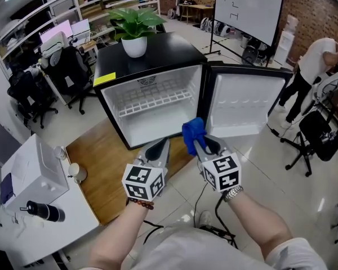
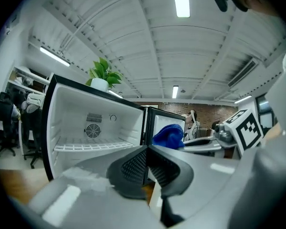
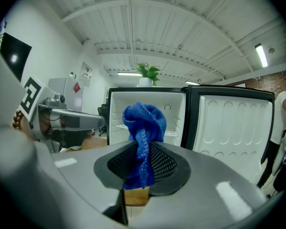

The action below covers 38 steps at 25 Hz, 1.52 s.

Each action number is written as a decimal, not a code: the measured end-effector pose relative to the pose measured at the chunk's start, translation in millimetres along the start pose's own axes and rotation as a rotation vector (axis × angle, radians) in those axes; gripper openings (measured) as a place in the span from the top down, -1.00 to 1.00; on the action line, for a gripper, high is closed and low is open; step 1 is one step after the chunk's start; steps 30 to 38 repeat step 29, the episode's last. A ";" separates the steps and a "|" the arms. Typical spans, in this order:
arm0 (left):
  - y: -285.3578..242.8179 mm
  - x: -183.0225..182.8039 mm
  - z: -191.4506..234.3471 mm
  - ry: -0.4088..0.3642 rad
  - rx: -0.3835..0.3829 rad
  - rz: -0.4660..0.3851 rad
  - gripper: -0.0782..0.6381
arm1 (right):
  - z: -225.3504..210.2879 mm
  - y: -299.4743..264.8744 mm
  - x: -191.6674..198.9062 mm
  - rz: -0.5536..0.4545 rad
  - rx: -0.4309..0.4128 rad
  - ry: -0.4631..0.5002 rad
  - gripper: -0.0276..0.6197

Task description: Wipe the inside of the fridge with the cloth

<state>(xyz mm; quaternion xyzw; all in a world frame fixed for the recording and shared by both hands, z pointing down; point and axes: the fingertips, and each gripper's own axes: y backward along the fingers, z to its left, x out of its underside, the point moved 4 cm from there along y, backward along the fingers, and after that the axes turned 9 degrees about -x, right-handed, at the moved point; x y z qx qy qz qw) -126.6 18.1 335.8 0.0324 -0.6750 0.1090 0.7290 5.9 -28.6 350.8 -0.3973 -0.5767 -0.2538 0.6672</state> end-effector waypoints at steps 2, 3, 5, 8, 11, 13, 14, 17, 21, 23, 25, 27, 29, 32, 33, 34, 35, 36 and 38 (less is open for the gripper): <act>9.6 -2.1 -0.3 -0.024 0.005 -0.012 0.77 | 8.0 2.7 -0.7 -0.004 0.005 -0.001 0.69; 13.8 -2.7 -0.8 -0.033 0.005 -0.016 0.77 | 11.6 4.4 -1.2 -0.006 0.006 -0.001 0.69; 20.4 -2.8 -2.3 -0.047 0.003 -0.017 0.77 | 17.5 8.1 -1.7 -0.006 0.004 -0.001 0.69; 26.3 -1.5 -4.3 -0.055 -0.009 -0.013 0.77 | 21.3 12.9 -2.1 -0.007 -0.002 0.000 0.69; 27.7 -3.9 -6.3 -0.058 -0.026 -0.020 0.77 | 21.5 16.4 -4.2 -0.009 -0.019 0.006 0.69; 27.3 -6.1 -7.6 -0.055 -0.039 -0.024 0.77 | 20.7 19.0 -6.2 -0.011 -0.030 0.008 0.69; 27.1 -6.5 -8.3 -0.052 -0.045 -0.025 0.77 | 20.3 20.5 -6.8 -0.013 -0.036 0.006 0.69; 25.4 -5.6 -10.8 -0.043 -0.065 -0.024 0.77 | 18.8 24.7 -6.5 -0.018 -0.050 0.005 0.69; 22.7 -4.8 -18.9 -0.044 -0.076 -0.023 0.77 | 16.8 29.6 -4.6 -0.015 -0.067 0.009 0.69; 20.8 -4.0 -24.5 -0.054 -0.074 -0.022 0.77 | 15.0 31.8 -3.4 -0.013 -0.073 0.010 0.69; 18.0 -3.5 -28.6 -0.061 -0.074 -0.023 0.77 | 12.2 33.3 -3.0 -0.015 -0.078 0.013 0.69; 15.1 -3.2 -31.9 -0.065 -0.076 -0.024 0.77 | 9.0 34.9 -2.5 -0.017 -0.082 0.015 0.69; 12.4 -3.2 -35.0 -0.066 -0.078 -0.025 0.77 | 5.7 36.7 -1.8 -0.018 -0.085 0.017 0.69; 12.4 -3.2 -35.0 -0.066 -0.078 -0.025 0.77 | 5.7 36.7 -1.8 -0.018 -0.085 0.017 0.69; 12.4 -3.2 -35.0 -0.066 -0.078 -0.025 0.77 | 5.7 36.7 -1.8 -0.018 -0.085 0.017 0.69; 12.4 -3.2 -35.0 -0.066 -0.078 -0.025 0.77 | 5.7 36.7 -1.8 -0.018 -0.085 0.017 0.69; 12.4 -3.2 -35.0 -0.066 -0.078 -0.025 0.77 | 5.7 36.7 -1.8 -0.018 -0.085 0.017 0.69; 12.4 -3.2 -35.0 -0.066 -0.078 -0.025 0.77 | 5.7 36.7 -1.8 -0.018 -0.085 0.017 0.69; 12.4 -3.2 -35.0 -0.066 -0.078 -0.025 0.77 | 5.7 36.7 -1.8 -0.018 -0.085 0.017 0.69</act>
